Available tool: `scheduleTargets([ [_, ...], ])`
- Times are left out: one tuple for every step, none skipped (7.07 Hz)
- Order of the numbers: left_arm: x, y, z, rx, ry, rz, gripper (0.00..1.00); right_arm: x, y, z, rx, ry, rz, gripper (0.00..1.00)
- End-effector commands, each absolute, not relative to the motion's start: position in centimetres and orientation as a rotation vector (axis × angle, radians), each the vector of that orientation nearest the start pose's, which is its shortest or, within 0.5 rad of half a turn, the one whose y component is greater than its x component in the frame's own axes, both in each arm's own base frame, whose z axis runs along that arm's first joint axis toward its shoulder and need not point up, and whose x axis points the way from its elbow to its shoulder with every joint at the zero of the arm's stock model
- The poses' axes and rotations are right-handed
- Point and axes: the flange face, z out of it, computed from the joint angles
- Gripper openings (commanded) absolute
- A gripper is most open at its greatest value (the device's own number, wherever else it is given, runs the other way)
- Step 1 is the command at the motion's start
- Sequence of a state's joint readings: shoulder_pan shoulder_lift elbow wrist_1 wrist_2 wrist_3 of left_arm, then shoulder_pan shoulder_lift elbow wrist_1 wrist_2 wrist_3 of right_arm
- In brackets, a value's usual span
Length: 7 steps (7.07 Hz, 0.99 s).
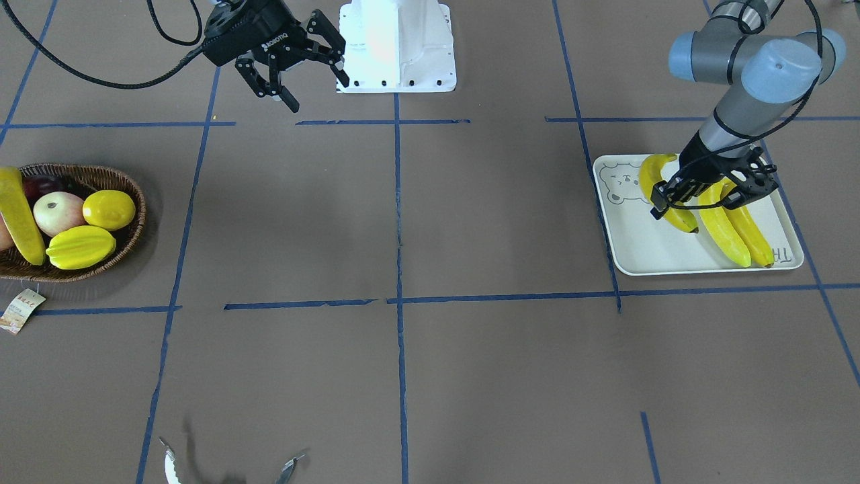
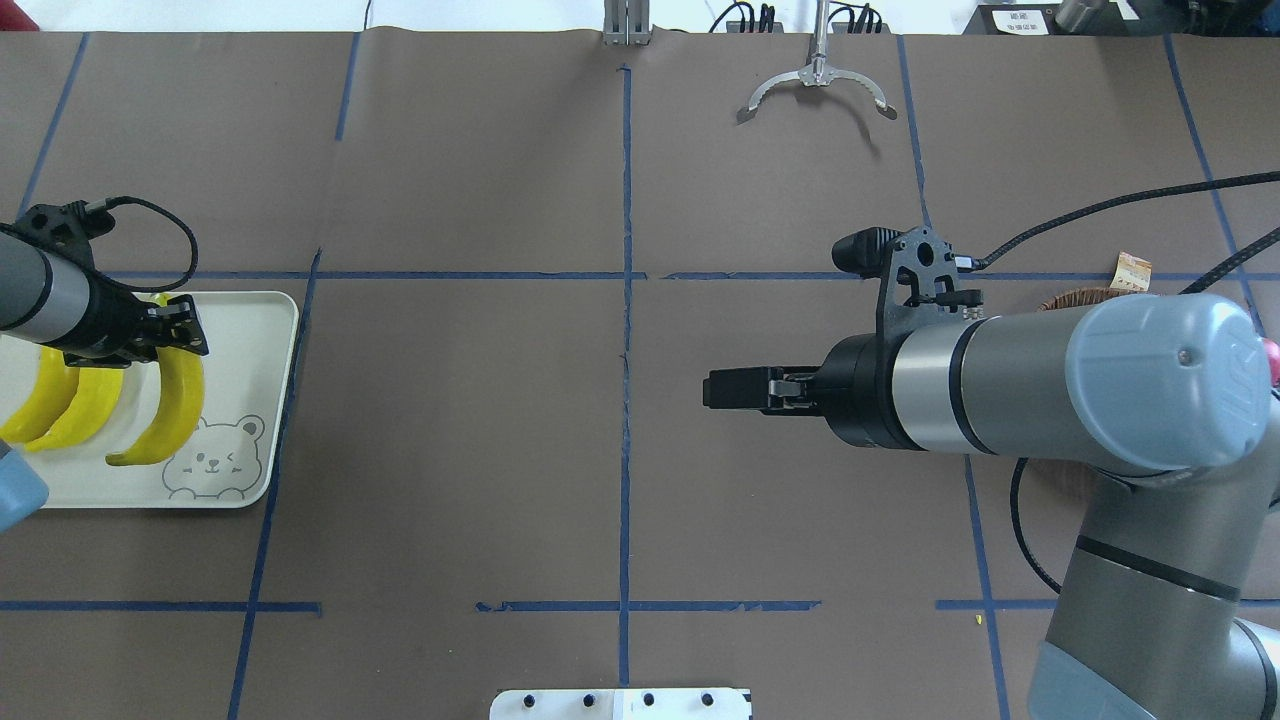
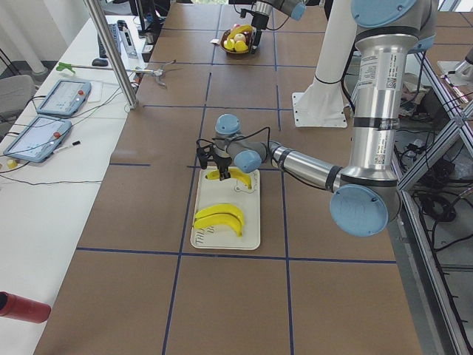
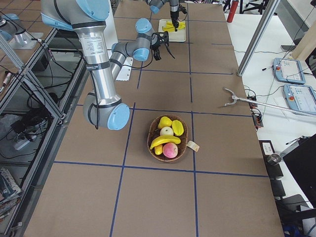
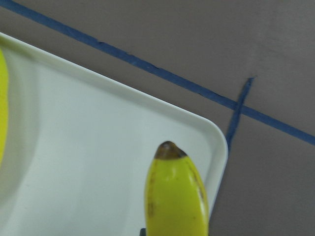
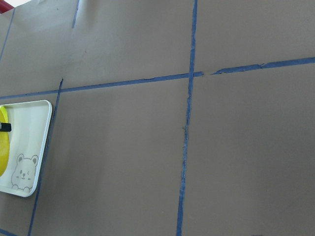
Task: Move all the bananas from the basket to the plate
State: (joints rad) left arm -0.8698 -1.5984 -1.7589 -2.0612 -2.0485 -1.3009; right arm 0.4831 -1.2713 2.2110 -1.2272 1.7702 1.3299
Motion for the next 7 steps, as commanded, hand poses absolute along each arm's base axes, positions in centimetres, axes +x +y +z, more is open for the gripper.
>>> scheduleTargets([
  [26.7, -46.9, 52.8, -0.002, 0.796, -0.378, 0.00, -37.1, -32.3, 18.4, 0.292, -1.255, 0.080, 1.00],
  [26.6, -47.2, 53.6, -0.006, 0.785, -0.385, 0.02, -37.1, -32.3, 18.4, 0.292, -1.255, 0.080, 1.00],
  [26.1, -47.5, 54.3, -0.011, 0.776, -0.398, 0.34, -37.2, -32.3, 18.4, 0.291, -1.255, 0.079, 1.00],
  [26.1, -47.6, 54.3, 0.000, 0.773, -0.401, 0.99, -37.1, -32.3, 18.4, 0.293, -1.257, 0.080, 1.00],
  [26.1, -47.7, 54.2, 0.008, 0.770, -0.402, 1.00, -36.7, -32.6, 19.1, 0.293, -1.241, 0.089, 1.00],
  [25.6, -47.8, 53.4, 0.014, 0.789, -0.399, 0.99, -35.7, -33.5, 20.9, 0.289, -1.206, 0.093, 1.00],
  [25.1, -47.9, 53.0, 0.015, 0.796, -0.396, 0.99, -33.9, -35.0, 22.7, 0.291, -1.167, 0.077, 1.00],
])
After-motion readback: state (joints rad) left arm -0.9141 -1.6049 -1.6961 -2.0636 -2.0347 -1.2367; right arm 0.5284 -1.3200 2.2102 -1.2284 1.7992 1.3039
